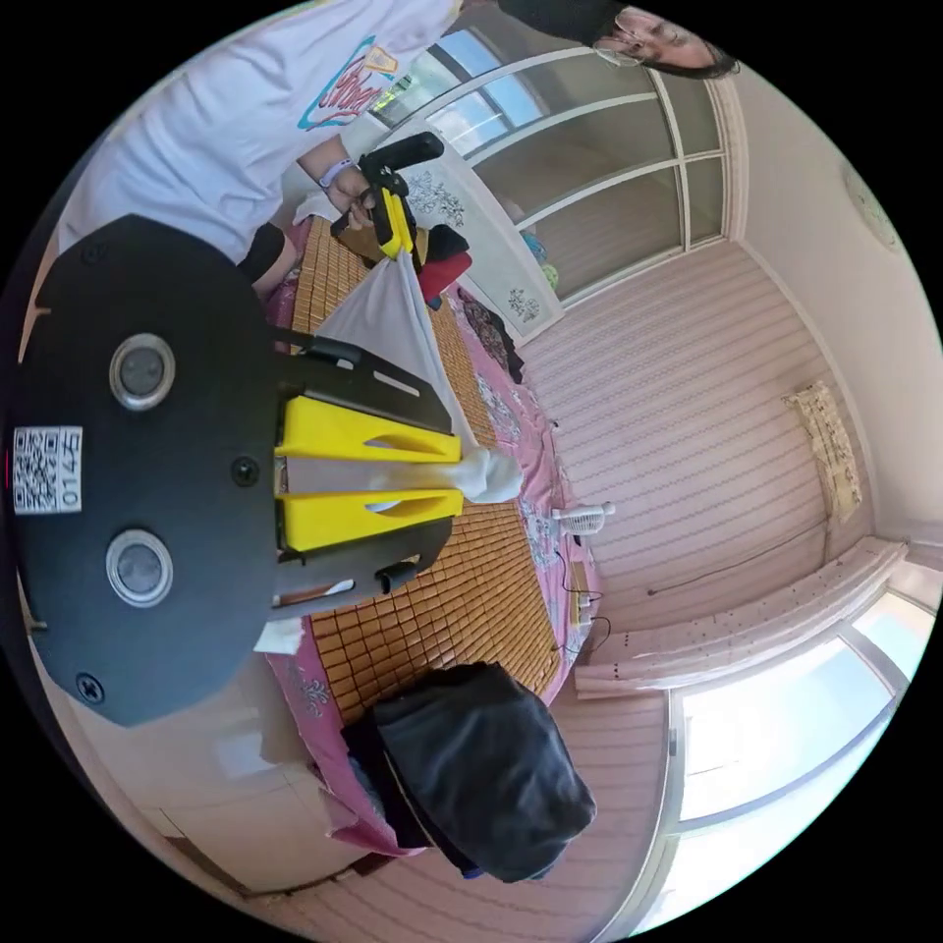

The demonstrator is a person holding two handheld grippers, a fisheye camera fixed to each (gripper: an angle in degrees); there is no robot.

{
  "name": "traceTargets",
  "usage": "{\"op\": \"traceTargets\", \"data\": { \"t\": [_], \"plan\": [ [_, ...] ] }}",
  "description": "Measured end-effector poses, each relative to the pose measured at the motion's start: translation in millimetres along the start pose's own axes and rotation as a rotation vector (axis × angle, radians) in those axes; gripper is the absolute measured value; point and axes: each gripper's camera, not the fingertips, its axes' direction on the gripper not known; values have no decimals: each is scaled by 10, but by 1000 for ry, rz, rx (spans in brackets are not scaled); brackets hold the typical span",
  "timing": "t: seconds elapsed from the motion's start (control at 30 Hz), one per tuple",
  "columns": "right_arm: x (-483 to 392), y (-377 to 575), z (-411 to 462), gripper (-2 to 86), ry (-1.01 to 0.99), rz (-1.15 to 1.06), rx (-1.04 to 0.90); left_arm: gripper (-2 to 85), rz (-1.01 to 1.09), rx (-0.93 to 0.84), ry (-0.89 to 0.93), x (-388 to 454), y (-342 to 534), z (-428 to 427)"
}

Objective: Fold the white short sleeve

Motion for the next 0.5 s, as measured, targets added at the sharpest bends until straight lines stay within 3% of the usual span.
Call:
{"op": "traceTargets", "data": {
  "t": [0.17,0.3,0.4,0.5],
  "plan": [
    [382,-776,-862,43,192,-42,108,2,-22,136,354,-93,-1205,744],
    [928,-1943,-1029,58,402,10,41,24,31,180,405,-30,-2251,1441],
    [1749,-2587,-732,88,521,230,-39,60,-174,196,412,-130,-2951,2182],
    [2307,-2663,-510,131,615,392,-142,75,-298,82,430,-255,-3253,2733]
  ]
}}
